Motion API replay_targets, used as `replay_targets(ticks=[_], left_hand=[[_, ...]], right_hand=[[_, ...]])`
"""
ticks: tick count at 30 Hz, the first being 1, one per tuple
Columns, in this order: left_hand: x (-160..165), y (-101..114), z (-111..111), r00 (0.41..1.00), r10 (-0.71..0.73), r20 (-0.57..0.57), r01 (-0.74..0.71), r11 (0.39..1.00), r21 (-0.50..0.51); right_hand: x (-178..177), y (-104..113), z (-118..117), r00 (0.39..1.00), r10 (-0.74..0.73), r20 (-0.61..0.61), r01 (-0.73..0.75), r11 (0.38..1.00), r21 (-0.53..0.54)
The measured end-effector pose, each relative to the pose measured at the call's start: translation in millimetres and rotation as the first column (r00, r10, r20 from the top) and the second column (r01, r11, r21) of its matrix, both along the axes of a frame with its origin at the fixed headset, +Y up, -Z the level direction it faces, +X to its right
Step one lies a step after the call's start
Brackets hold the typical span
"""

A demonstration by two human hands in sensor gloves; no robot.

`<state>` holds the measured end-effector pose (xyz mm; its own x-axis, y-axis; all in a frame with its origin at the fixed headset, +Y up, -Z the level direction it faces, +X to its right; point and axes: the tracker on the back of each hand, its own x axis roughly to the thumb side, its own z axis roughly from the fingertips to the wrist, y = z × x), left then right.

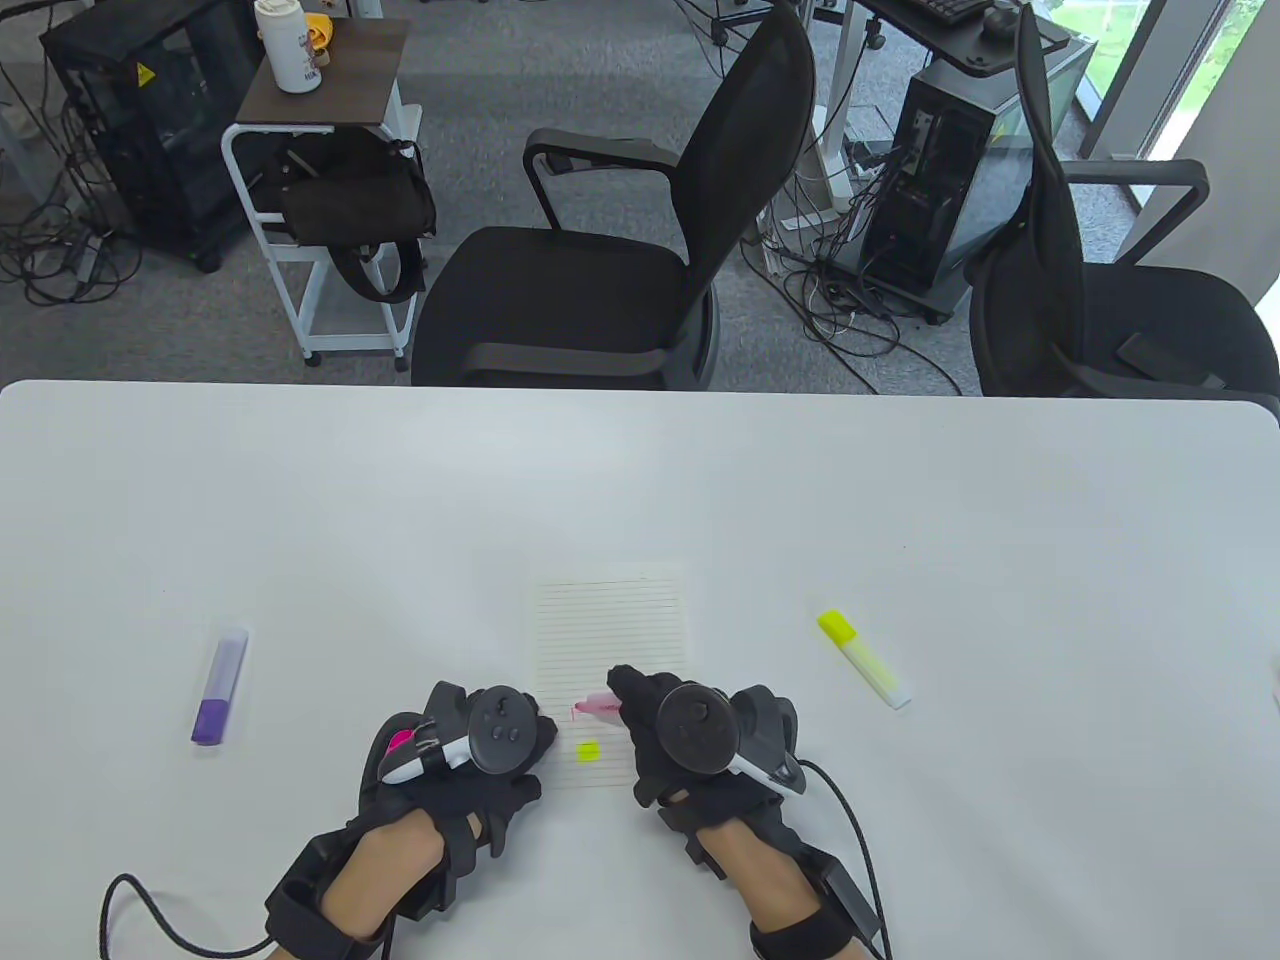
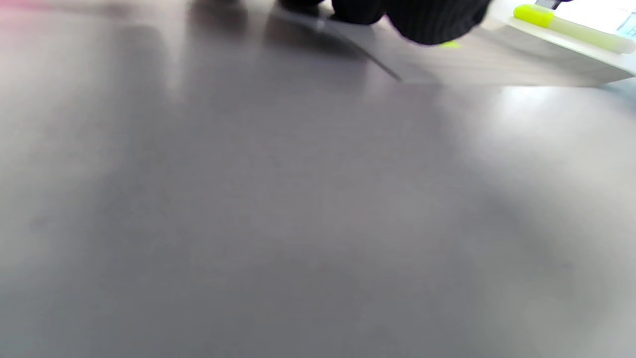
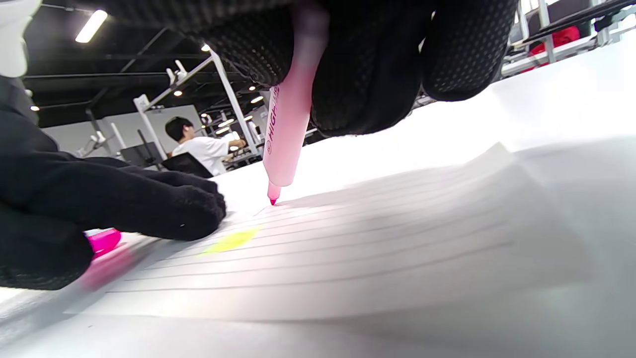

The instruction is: Apply highlighter ink on paper

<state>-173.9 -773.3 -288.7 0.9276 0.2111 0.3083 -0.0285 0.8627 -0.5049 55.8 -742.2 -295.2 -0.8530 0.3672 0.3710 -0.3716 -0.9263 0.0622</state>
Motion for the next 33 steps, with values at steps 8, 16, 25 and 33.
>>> replay_targets(ticks=[8,16,25,33], left_hand=[[0.1,-0.3,0.0,1.0,-0.003,-0.001,0.003,1.0,-0.004],[0.2,-0.6,-0.1,1.0,-0.005,-0.001,0.005,1.0,-0.007],[0.3,-0.9,0.0,1.0,-0.006,-0.002,0.006,1.0,-0.011],[0.2,-1.1,0.2,1.0,-0.007,-0.002,0.007,1.0,-0.015]], right_hand=[[3.7,0.2,-1.6,1.0,-0.008,0.015,0.008,1.0,-0.012],[5.3,5.0,-1.2,0.999,-0.032,0.014,0.033,0.998,-0.049],[5.0,5.9,1.3,0.995,-0.097,-0.011,0.096,0.994,-0.046],[-2.4,0.2,2.5,0.998,-0.054,-0.031,0.052,0.997,-0.053]])
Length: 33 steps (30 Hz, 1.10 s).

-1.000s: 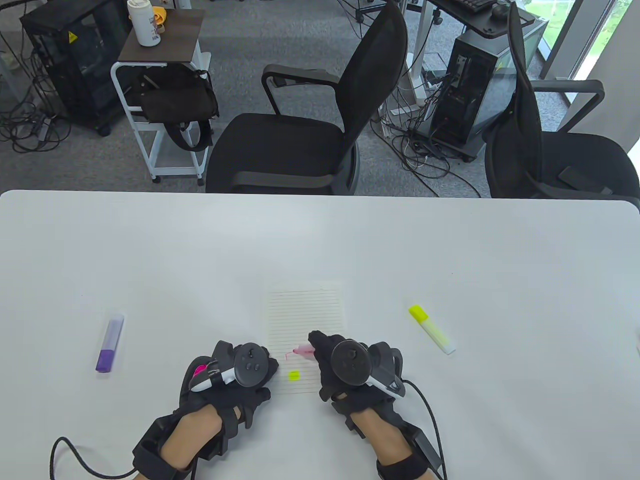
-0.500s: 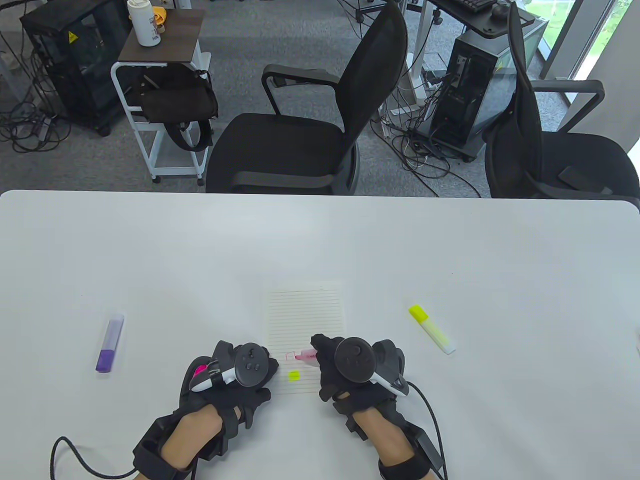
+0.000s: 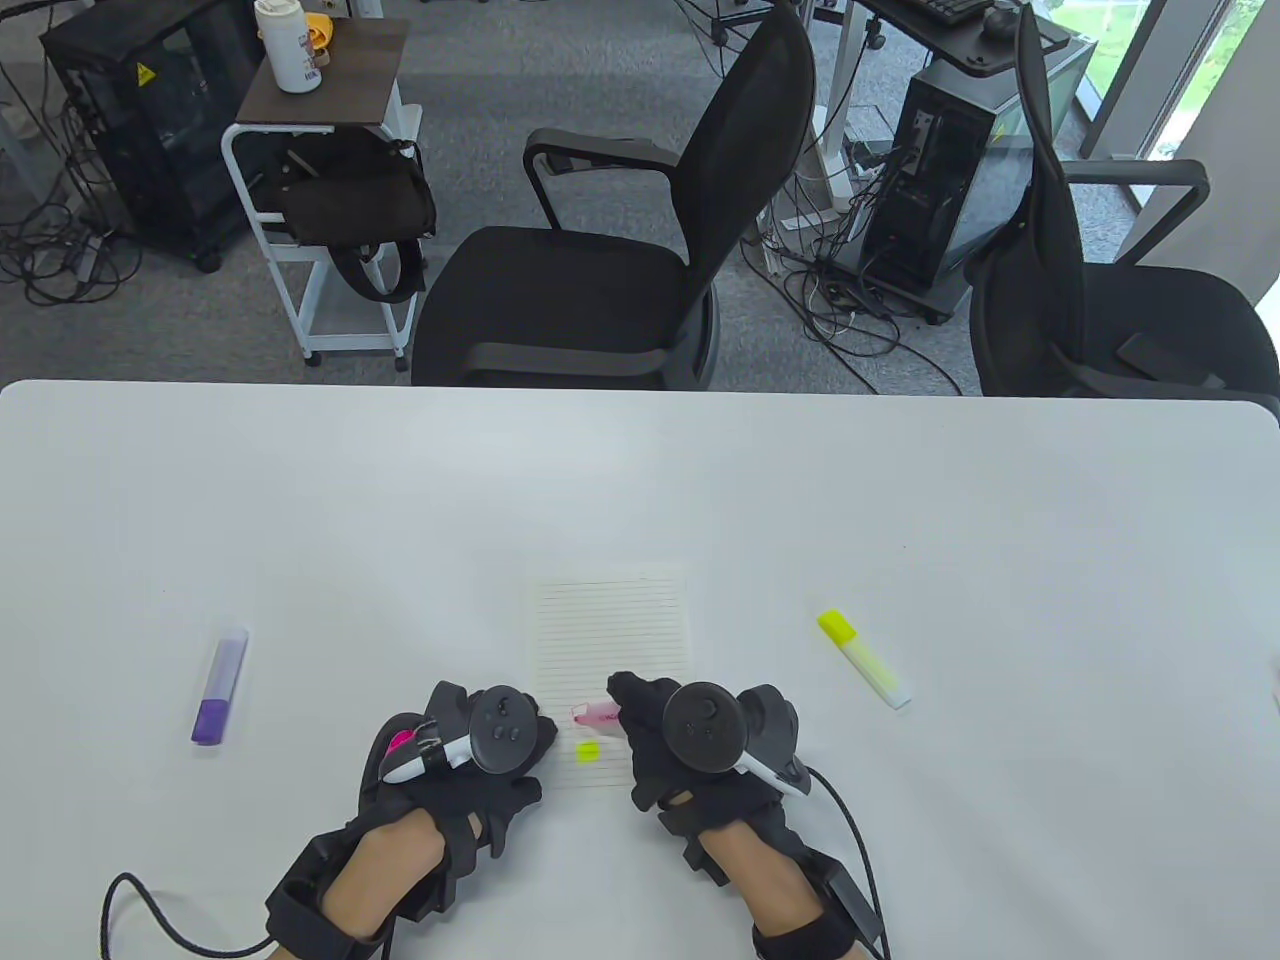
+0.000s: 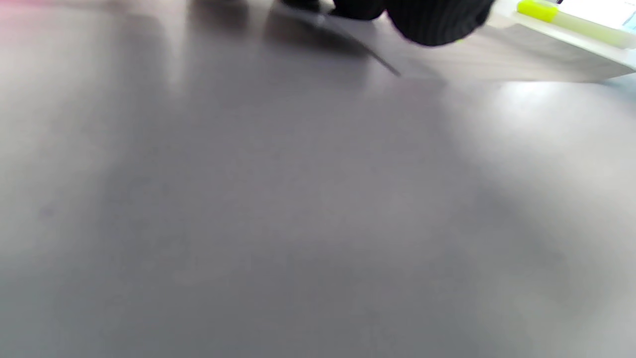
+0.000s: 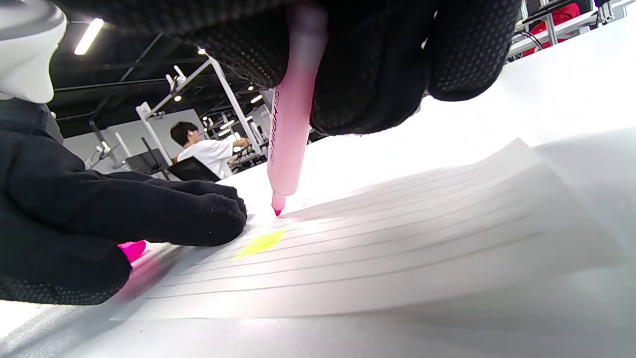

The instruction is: Apply highlighter ink on paper

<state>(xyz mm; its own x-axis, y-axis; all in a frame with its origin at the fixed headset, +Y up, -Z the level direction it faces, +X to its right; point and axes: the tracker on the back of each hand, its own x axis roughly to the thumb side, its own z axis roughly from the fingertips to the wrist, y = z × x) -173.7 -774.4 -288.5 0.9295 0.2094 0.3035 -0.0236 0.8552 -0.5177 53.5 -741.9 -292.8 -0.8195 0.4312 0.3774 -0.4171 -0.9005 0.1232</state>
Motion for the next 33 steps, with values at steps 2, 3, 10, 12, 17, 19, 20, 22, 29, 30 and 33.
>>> replay_targets(ticks=[2,3,10,12,17,19,20,22,29,30,33], left_hand=[[0.0,0.0,0.0,1.0,-0.001,0.0,0.001,1.0,-0.001],[0.0,0.0,-0.1,1.0,-0.001,0.0,0.001,1.0,-0.001],[0.1,-0.2,0.0,1.0,-0.001,0.0,0.001,1.0,-0.004],[0.0,-0.2,0.0,1.0,-0.002,0.0,0.002,1.0,-0.004],[0.0,-0.3,0.0,1.0,-0.002,0.0,0.002,1.0,-0.006],[-0.1,-0.3,0.0,1.0,-0.003,0.0,0.003,1.0,-0.007],[-0.1,-0.4,0.0,1.0,-0.002,0.0,0.002,1.0,-0.007],[-0.1,-0.4,0.0,1.0,-0.002,0.0,0.002,1.0,-0.008],[0.0,-0.6,0.0,1.0,-0.004,0.0,0.004,1.0,-0.008],[0.0,-0.6,0.0,1.0,-0.005,0.0,0.005,1.0,-0.009],[0.1,-0.6,-0.1,1.0,-0.006,0.0,0.006,1.0,-0.009]], right_hand=[[-0.5,0.1,0.1,1.0,0.003,0.003,-0.003,1.0,0.004],[-0.3,0.4,0.0,1.0,0.014,0.007,-0.014,1.0,0.005],[6.1,4.5,-0.6,0.997,0.045,0.055,-0.047,0.999,0.021],[5.8,4.7,-0.5,0.998,0.041,0.054,-0.042,0.999,0.019],[5.7,3.0,0.1,0.999,-0.032,0.037,0.03,0.999,0.034],[3.3,1.0,0.1,0.999,-0.011,0.035,0.009,0.999,0.048],[2.5,0.2,0.1,0.999,-0.006,0.033,0.005,0.999,0.047],[-0.1,-2.2,0.1,1.0,-0.007,0.025,0.006,0.999,0.034],[0.3,0.3,-0.9,0.996,0.055,0.064,-0.058,0.997,0.041],[0.6,0.2,-0.9,0.997,0.052,0.063,-0.054,0.998,0.041],[-0.6,-3.5,-1.0,0.999,0.025,0.044,-0.027,0.999,0.032]])
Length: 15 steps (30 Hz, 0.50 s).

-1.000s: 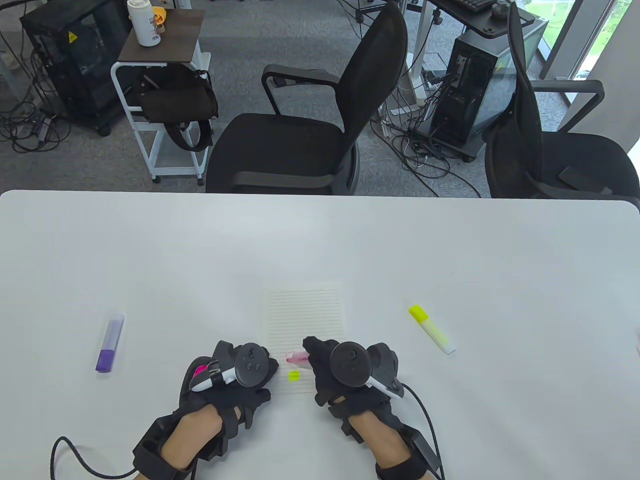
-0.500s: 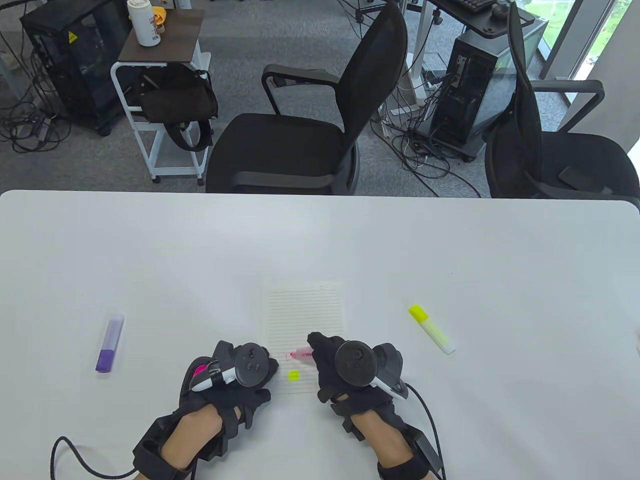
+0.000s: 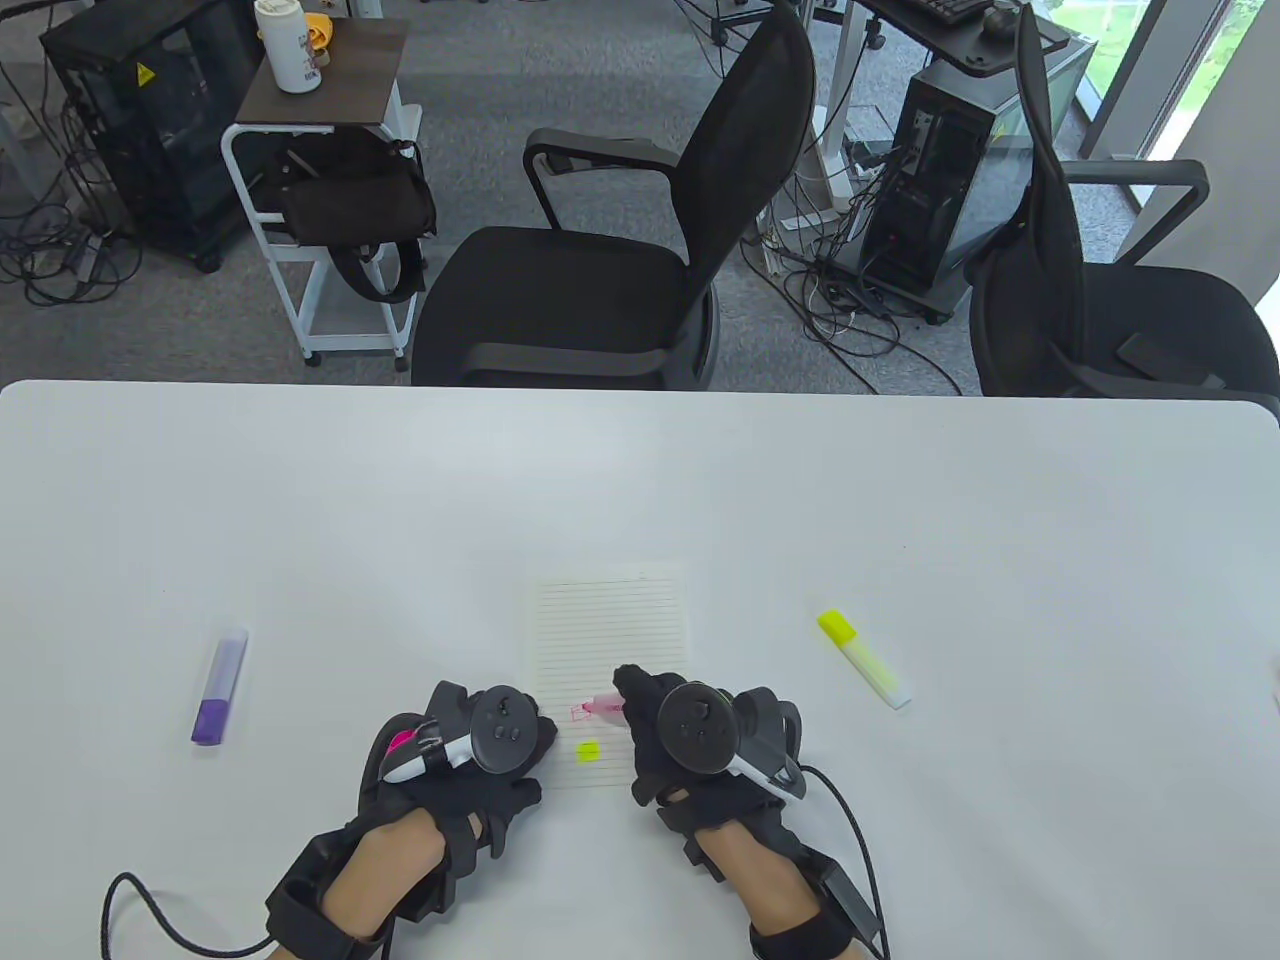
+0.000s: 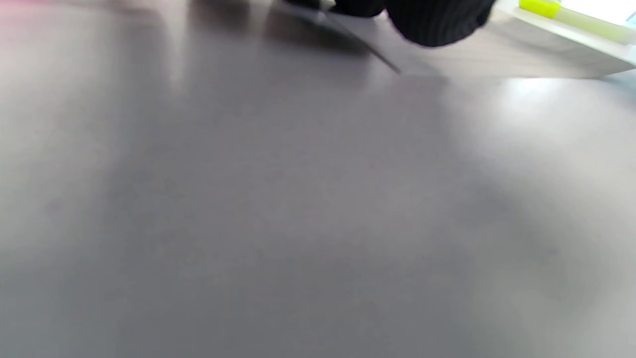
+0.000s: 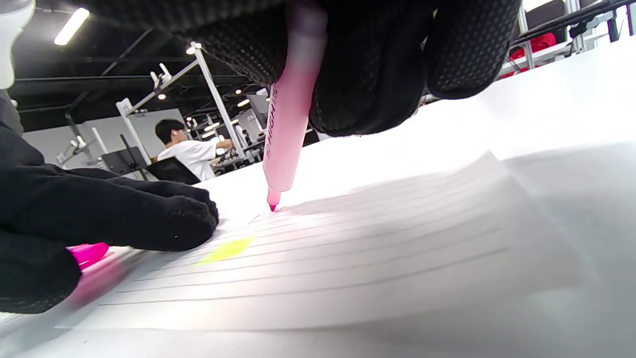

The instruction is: Apply highlighter ink on paper

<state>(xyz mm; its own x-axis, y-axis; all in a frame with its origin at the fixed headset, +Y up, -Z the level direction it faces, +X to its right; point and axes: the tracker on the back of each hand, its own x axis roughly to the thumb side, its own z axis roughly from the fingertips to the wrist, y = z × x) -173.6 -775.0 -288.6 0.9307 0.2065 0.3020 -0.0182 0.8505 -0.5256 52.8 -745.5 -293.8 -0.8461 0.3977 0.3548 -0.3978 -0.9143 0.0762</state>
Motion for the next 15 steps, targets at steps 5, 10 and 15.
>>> replay_targets(ticks=[5,10,15], left_hand=[[0.0,0.0,0.0,1.0,0.0,0.0,0.0,1.0,0.0],[0.1,0.2,0.3,1.0,-0.001,0.001,0.001,1.0,-0.004],[-0.1,0.0,0.3,1.0,0.002,-0.001,-0.002,1.0,-0.006]], right_hand=[[-0.8,1.9,-0.1,0.999,0.037,0.026,-0.037,0.999,0.011],[0.9,0.6,-0.1,1.0,0.009,0.028,-0.009,1.0,0.004],[-1.8,1.5,0.6,0.999,0.031,0.04,-0.031,1.0,0.003]])
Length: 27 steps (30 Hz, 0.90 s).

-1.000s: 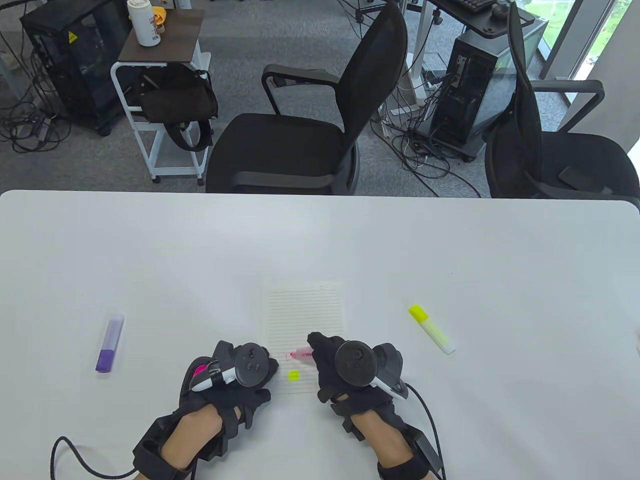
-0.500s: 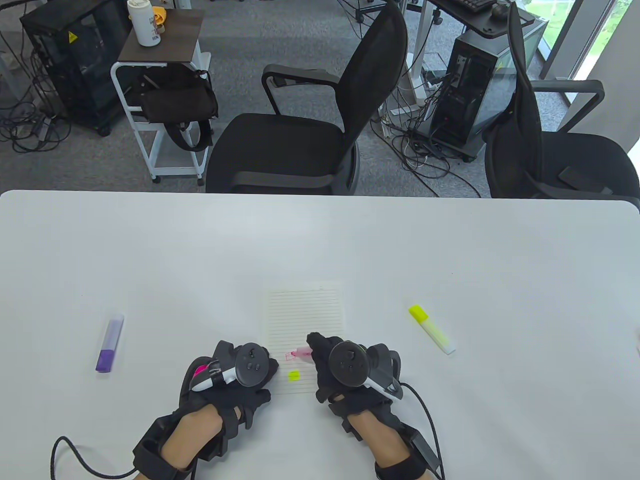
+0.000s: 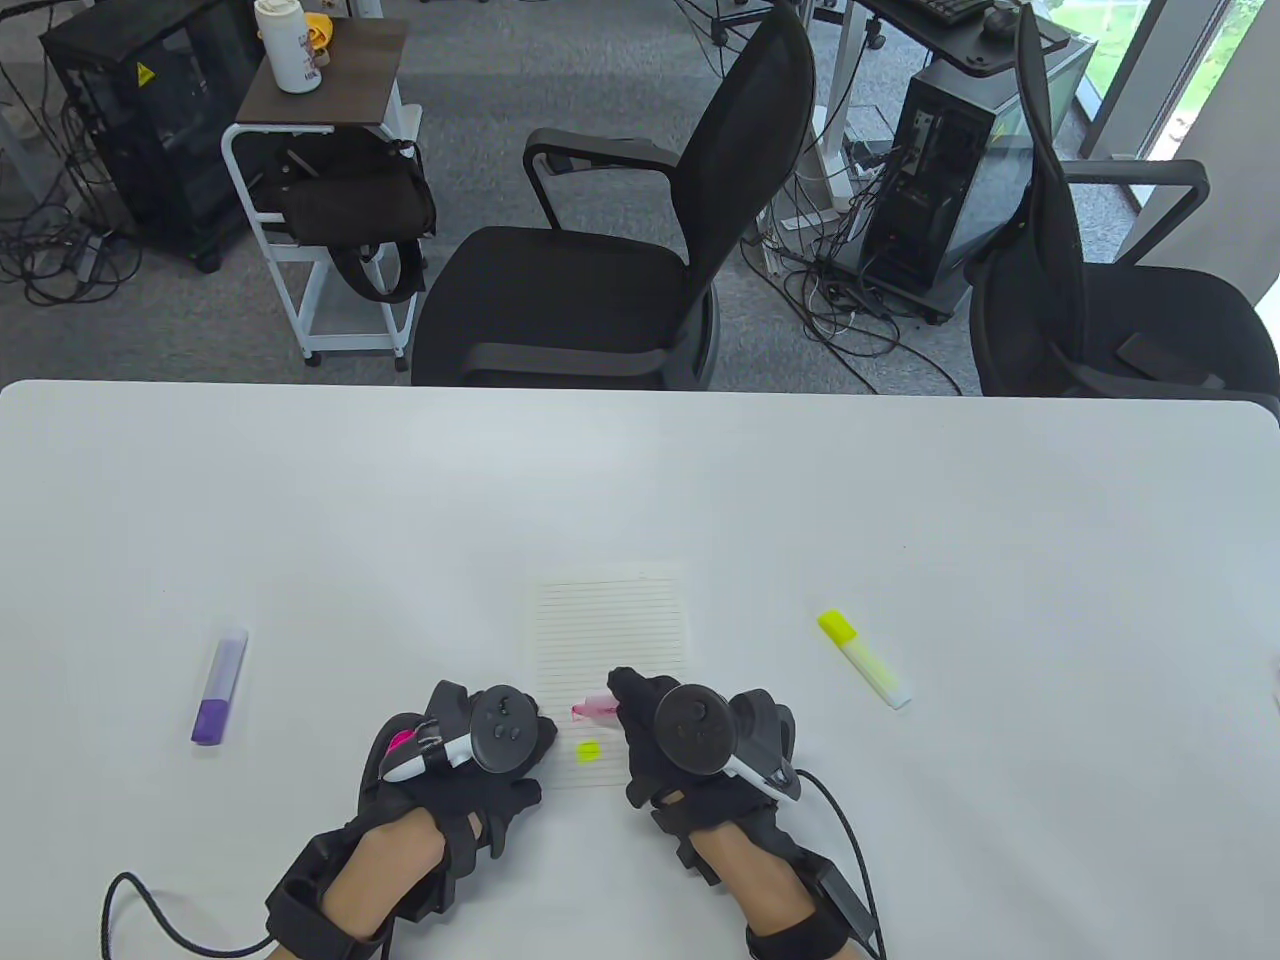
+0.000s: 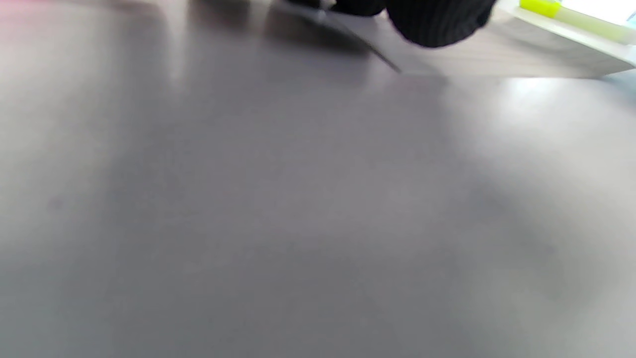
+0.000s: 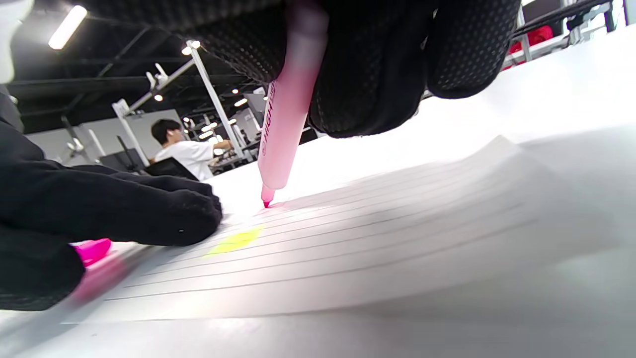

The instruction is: Apply highlighter ink on paper

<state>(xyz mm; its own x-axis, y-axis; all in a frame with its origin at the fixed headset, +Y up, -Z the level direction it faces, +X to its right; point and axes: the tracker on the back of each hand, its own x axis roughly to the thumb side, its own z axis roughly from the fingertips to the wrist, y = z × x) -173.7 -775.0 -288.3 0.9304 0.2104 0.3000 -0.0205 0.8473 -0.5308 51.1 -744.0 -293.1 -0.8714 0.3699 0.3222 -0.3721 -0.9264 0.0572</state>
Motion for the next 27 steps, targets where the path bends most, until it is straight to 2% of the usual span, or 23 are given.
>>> replay_targets(ticks=[3,7,13,17,23,27], left_hand=[[-0.1,-0.1,-0.2,1.0,0.0,0.0,0.0,1.0,-0.001],[-0.1,-0.1,-0.3,1.0,-0.001,0.0,0.001,1.0,-0.002],[-0.3,-0.3,-0.4,1.0,0.0,-0.001,0.0,1.0,-0.006],[-0.3,-0.3,-0.5,1.0,-0.001,-0.001,0.001,1.0,-0.006],[-0.4,-0.4,-0.6,1.0,-0.001,-0.001,0.001,1.0,-0.009],[-0.3,-0.5,-0.6,1.0,-0.003,-0.001,0.003,1.0,-0.009]], right_hand=[[2.3,1.6,0.8,1.0,0.001,0.029,-0.001,1.0,0.013],[-0.7,-3.0,0.7,0.998,-0.051,-0.023,0.051,0.998,-0.024],[2.8,1.7,1.0,0.999,-0.003,0.048,0.003,1.0,0.003],[0.4,-2.0,0.9,0.999,-0.034,0.007,0.034,0.999,-0.014],[0.6,-0.3,0.7,1.0,-0.006,0.028,0.006,1.0,0.005],[-1.9,-3.7,0.7,0.999,-0.044,-0.01,0.044,0.999,-0.022]])
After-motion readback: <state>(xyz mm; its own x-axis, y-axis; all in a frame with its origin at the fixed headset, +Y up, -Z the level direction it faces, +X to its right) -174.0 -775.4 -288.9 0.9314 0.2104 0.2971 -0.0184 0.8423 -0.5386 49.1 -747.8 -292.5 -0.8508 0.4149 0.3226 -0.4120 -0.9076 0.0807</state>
